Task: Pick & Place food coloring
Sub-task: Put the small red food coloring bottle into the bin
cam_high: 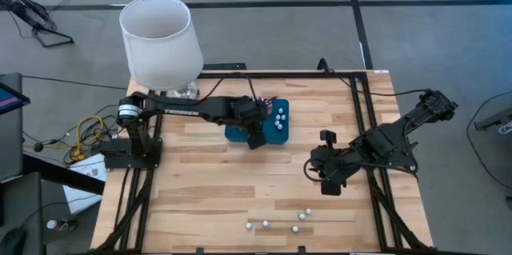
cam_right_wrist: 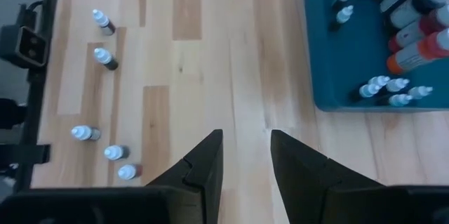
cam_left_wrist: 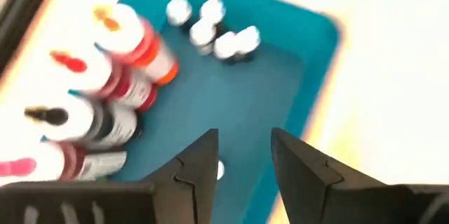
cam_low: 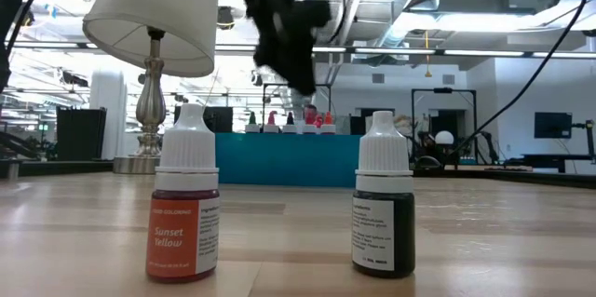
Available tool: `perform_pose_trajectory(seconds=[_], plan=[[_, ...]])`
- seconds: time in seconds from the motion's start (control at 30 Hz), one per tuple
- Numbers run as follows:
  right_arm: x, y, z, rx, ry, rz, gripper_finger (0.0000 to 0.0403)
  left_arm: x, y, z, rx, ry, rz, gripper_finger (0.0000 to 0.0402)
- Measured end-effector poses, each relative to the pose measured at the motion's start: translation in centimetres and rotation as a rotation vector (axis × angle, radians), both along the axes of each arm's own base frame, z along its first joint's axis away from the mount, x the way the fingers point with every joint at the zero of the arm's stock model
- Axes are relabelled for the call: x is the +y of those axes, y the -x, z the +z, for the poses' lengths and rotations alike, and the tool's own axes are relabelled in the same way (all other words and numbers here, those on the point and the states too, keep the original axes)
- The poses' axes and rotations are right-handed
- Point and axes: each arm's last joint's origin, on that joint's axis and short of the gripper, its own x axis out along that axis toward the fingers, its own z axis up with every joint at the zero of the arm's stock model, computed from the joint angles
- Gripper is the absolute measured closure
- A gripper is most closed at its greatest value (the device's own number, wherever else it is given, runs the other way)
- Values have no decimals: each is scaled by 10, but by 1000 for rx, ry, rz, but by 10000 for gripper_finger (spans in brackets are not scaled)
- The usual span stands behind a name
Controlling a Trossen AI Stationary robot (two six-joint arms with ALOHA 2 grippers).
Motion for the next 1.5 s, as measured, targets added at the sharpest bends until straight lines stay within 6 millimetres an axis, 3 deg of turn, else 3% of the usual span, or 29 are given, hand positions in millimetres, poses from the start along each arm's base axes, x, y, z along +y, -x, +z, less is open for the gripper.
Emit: perform_pose_trajectory(seconds=[0.17, 0.37, 0.63, 0.77, 1.0, 1.17, 1.5], plan=[[2, 1, 0, 23, -43, 21, 292, -32, -6, 34, -2, 1, -215, 278], [7, 3, 0, 35, -98, 46, 292, -75, 9, 62, -43, 55, -451, 278], [34, 3, -5, 20, -167, 121, 292, -120, 28, 70, -13, 38, -542, 278], [58, -2, -29, 77, -178, 212, 292, -136, 33, 70, -6, 17, -558, 278], [94, -15, -70, 104, -208, 283, 292, -149, 36, 70, -10, 17, -549, 278], [105, -23, -103, 213, -141, 270, 292, -156, 38, 70, -20, 27, -539, 278], [104, -30, -119, 285, -137, 228, 290, -165, 40, 70, -25, 34, -533, 278]])
